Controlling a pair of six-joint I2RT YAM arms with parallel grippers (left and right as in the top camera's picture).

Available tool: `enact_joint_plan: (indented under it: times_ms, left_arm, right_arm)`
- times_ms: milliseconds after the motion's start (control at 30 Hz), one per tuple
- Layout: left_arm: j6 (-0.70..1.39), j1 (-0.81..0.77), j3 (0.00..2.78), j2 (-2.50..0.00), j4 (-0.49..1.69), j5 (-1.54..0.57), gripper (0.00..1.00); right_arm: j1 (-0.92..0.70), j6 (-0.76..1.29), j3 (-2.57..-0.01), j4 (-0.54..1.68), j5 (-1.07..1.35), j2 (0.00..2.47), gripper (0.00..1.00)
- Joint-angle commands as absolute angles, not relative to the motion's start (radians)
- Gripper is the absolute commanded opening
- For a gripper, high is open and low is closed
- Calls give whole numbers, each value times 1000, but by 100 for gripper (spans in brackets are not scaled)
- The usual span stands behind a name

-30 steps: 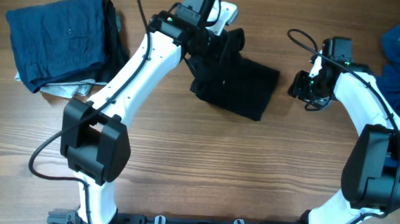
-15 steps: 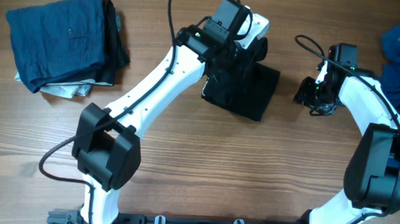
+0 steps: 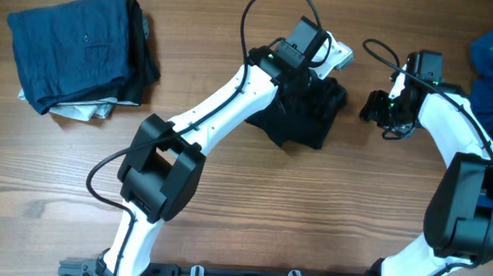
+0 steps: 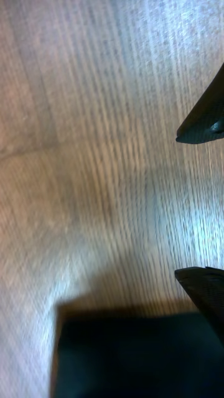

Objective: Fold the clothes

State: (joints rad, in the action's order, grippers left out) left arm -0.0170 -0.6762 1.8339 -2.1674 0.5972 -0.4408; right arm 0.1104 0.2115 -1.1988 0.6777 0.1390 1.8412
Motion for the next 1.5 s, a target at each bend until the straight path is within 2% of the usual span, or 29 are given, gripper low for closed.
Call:
enact_joint_plan:
  times_ms: [0, 100, 200, 233, 300, 367, 433, 600, 733, 900, 1033, 1133, 1333, 1467]
  left_arm:
    - [-18, -599, 1882, -2076, 560, -488, 83]
    - [31, -521, 1886, -2018, 573, -469, 82]
    - [48, -413, 1886, -1984, 647, -449, 70]
    - [66, -374, 1886, -1982, 670, -443, 62]
    - [84, -307, 1884, -1983, 710, -442, 36]
    - [87, -245, 1882, -1997, 755, -434, 12]
    - [87, -202, 1882, -2012, 793, -420, 4]
    - [87, -121, 1882, -2047, 886, -313, 4]
    - [87, -80, 1882, -2052, 913, -294, 4]
    - [87, -49, 1882, -2052, 927, -294, 8]
    - [87, -47, 1882, -2052, 929, -294, 9]
    - [87, -47, 1882, -2052, 937, -294, 11]
    - [87, -47, 1882, -2052, 952, -294, 13]
    - [87, -47, 1882, -2052, 955, -294, 13]
  right_arm:
    - [115, 109, -1275, 674, 306, 1731, 66]
    - [114, 68, -1295, 666, 514, 1674, 61]
    - [110, 66, -1295, 661, 677, 1663, 42]
    - [102, 51, -1294, 661, 722, 1665, 31]
    - [81, 21, -1294, 657, 781, 1665, 17]
    - [46, -1, -1294, 646, 795, 1665, 7]
    - [5, -27, -1294, 635, 795, 1666, 4]
    - [-165, -12, -1294, 504, 794, 1697, 4]
    - [-320, 96, -1294, 364, 710, 1765, 4]
    - [-505, 255, -1294, 279, 379, 1868, 4]
    - [-635, 266, -1294, 286, 64, 1889, 4]
    - [-671, 290, -1294, 319, -134, 1893, 4]
    - [-633, 258, -1294, 321, -212, 1912, 4]
    - [-631, 258, -1294, 362, -398, 1926, 4]
